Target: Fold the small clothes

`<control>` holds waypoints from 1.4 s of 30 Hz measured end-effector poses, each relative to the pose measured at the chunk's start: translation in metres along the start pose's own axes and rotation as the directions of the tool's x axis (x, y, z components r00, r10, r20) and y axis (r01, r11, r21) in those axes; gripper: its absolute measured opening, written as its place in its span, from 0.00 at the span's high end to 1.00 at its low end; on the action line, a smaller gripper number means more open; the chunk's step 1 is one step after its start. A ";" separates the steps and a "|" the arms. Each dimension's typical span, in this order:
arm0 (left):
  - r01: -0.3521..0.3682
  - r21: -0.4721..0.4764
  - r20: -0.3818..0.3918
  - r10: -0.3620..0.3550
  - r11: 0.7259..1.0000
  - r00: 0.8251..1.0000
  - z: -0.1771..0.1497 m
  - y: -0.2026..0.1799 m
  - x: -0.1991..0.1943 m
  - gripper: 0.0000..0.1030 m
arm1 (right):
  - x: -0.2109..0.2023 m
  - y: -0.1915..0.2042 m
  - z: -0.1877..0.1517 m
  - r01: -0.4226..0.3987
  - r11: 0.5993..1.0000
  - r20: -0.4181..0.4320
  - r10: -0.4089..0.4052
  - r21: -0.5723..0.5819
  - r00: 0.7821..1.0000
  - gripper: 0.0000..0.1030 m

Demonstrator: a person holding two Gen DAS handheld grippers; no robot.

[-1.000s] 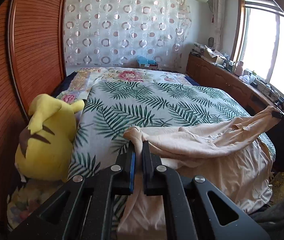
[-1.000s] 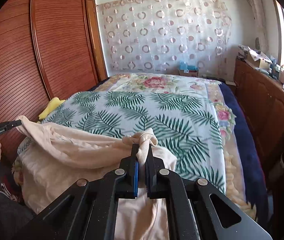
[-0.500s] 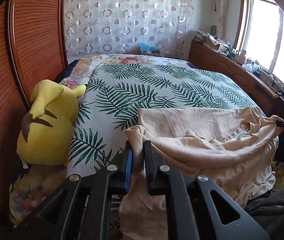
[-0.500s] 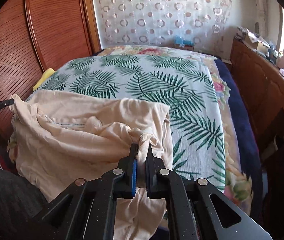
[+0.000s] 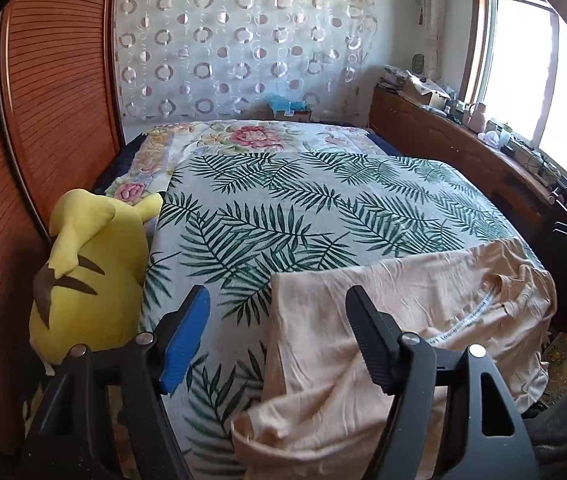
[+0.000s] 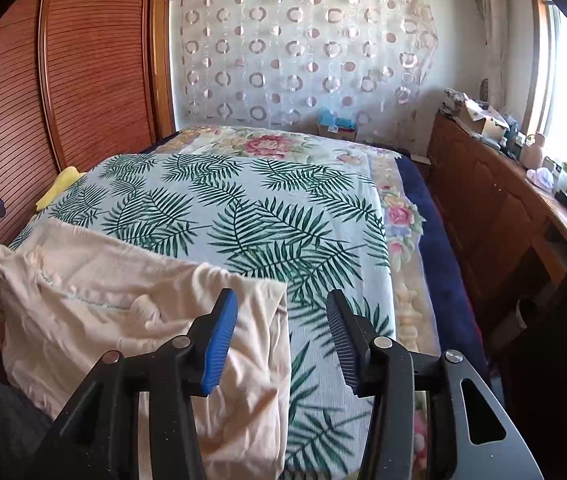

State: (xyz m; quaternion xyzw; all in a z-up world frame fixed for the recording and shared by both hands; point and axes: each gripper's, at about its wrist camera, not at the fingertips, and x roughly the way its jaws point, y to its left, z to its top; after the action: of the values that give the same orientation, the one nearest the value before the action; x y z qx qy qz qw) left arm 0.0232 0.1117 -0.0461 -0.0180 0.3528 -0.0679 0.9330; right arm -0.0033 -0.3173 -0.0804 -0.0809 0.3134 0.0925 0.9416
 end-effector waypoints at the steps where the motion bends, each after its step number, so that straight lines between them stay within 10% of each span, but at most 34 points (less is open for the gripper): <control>1: -0.007 0.005 -0.010 0.007 1.000 1.000 0.004 0.000 0.009 0.31 | 0.007 -0.002 -0.003 -0.008 1.000 -0.003 0.008 0.003 1.000 0.52; 29: -0.040 -0.028 -0.213 0.033 0.999 0.976 -0.002 0.015 0.102 0.31 | 0.107 -0.014 -0.007 -0.100 0.994 -0.220 0.109 0.053 0.969 0.45; 33: 0.020 -0.032 -0.235 -0.027 0.999 0.972 -0.002 0.008 0.104 0.50 | 0.117 -0.005 -0.007 -0.102 0.994 -0.230 0.106 0.031 0.967 0.46; 37: 0.087 -0.022 -0.247 -0.089 0.996 0.965 0.000 -0.004 0.103 0.85 | 0.115 0.004 -0.006 -0.179 0.984 -0.238 0.177 0.013 0.955 0.86; 42: 0.131 0.008 -0.157 -0.128 0.991 0.979 0.010 -0.020 0.070 0.93 | 0.083 0.017 -0.001 -0.180 0.982 -0.178 0.169 -0.052 0.970 0.91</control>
State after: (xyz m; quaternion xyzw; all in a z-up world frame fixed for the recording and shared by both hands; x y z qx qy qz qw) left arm 0.0790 0.0821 -0.0828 -0.0269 0.4221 -0.1330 0.8963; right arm 0.0580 -0.2907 -0.1331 -0.0925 0.3963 0.1781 0.8959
